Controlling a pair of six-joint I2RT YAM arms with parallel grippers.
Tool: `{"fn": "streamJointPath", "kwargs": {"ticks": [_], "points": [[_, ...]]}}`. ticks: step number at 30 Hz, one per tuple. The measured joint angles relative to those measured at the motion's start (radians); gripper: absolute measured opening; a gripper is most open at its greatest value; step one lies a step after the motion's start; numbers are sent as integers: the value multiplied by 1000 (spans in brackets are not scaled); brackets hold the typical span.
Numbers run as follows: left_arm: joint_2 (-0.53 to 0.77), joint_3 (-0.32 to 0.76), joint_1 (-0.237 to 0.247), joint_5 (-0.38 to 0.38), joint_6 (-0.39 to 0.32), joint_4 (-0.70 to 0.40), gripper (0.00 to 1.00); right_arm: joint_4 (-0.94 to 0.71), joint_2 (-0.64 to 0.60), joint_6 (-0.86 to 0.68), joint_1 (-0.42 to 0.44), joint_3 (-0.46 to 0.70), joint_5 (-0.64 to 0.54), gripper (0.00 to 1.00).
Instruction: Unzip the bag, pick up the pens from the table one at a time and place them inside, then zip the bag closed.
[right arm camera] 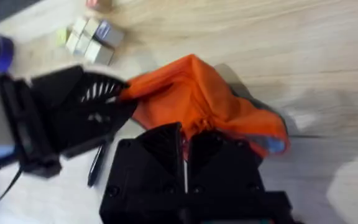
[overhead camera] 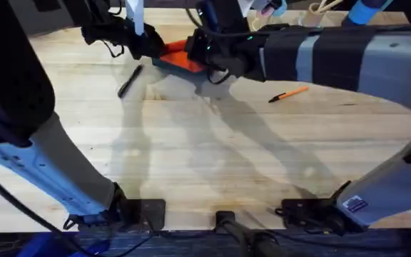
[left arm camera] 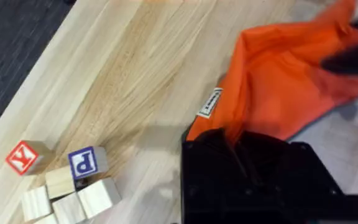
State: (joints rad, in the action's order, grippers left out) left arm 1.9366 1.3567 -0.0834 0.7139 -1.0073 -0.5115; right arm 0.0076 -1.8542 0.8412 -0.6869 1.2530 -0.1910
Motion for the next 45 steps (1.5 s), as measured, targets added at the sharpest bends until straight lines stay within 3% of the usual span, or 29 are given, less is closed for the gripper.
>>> {"fn": "streamJointPath", "kwargs": {"ticks": [8, 22, 30, 36, 37, 43, 45], "points": [[0, 0, -5, -9, -7, 14, 43, -7, 0, -8, -85, 0, 99, 31], [0, 0, 41, 100, -9, 2, 43, 14, 0, -68, -121, 1, 277, 31], [0, 0, 47, 124, -10, 3, 43, -82, 26, -108, -64, 18, 330, 31], [0, 0, 46, 124, -9, -4, 43, -241, 115, -117, 52, 22, 328, 31], [0, 0, 46, 124, -8, -12, 43, -262, 128, -116, 76, 22, 319, 75], [0, 0, 59, 184, -3, -38, 42, -288, 218, -132, 193, 53, 270, 937], [0, 0, 65, 185, -3, -38, 42, -296, 253, -138, 207, 59, 263, 992]]}}
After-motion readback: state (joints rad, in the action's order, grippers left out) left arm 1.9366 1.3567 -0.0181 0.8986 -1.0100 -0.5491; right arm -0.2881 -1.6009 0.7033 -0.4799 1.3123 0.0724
